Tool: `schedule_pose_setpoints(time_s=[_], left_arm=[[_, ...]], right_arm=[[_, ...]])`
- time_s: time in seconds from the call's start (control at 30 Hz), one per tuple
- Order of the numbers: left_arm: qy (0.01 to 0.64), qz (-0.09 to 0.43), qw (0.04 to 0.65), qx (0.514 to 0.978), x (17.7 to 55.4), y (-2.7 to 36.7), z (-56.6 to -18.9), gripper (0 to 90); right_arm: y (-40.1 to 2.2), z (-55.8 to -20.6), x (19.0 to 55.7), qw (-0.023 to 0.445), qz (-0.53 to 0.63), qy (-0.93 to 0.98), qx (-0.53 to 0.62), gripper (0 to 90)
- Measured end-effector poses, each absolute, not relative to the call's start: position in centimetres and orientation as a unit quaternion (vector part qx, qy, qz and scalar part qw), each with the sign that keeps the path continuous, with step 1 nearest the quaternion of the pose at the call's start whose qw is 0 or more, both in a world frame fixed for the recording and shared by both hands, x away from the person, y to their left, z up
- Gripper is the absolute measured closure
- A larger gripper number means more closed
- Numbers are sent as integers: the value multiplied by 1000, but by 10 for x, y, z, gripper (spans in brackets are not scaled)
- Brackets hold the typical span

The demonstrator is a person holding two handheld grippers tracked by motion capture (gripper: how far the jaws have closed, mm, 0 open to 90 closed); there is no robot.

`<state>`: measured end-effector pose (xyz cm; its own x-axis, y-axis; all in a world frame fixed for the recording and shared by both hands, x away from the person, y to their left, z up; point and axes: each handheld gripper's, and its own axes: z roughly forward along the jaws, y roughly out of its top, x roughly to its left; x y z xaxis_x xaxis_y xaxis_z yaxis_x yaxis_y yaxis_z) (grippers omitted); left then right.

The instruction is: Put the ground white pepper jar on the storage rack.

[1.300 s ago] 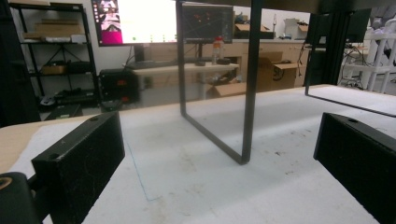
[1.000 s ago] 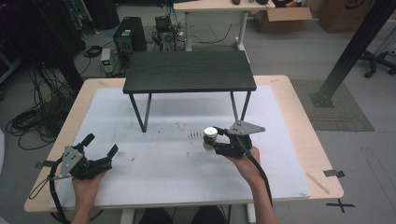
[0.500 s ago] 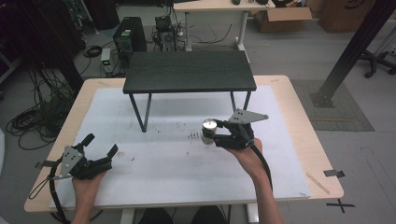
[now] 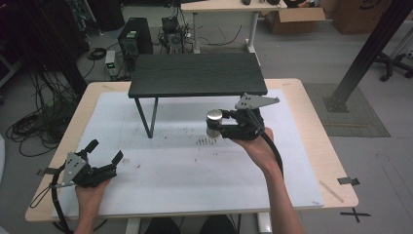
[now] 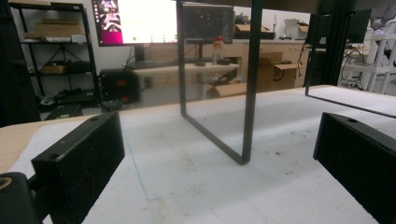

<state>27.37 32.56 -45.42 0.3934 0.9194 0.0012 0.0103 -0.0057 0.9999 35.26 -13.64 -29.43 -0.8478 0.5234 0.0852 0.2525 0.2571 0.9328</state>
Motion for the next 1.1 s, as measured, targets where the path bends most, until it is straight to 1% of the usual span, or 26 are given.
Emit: schedule_pose_setpoints(time_s=[0.03, 0.17, 0.37, 0.4, 0.6, 0.87, 1.1], left_arm=[[392, 387, 586, 595, 274, 326, -454, 23], [392, 387, 586, 595, 274, 326, -454, 24], [392, 387, 585, 595, 274, 326, -454, 25], [392, 386, 585, 595, 274, 326, -454, 25], [393, 386, 585, 596, 274, 326, -454, 26], [393, 386, 585, 596, 274, 326, -454, 27], [393, 386, 585, 595, 274, 326, -454, 27]], right_arm=[[-136, -294, 353, 122, 557, 783, 248, 494], [-132, -275, 358, 120, 561, 782, 242, 494], [-130, -255, 367, 118, 564, 782, 237, 494], [-128, -247, 371, 120, 563, 783, 236, 494], [-125, -230, 385, 120, 567, 780, 237, 494], [-119, -210, 400, 127, 568, 779, 235, 494], [-113, -203, 414, 130, 567, 778, 236, 494]])
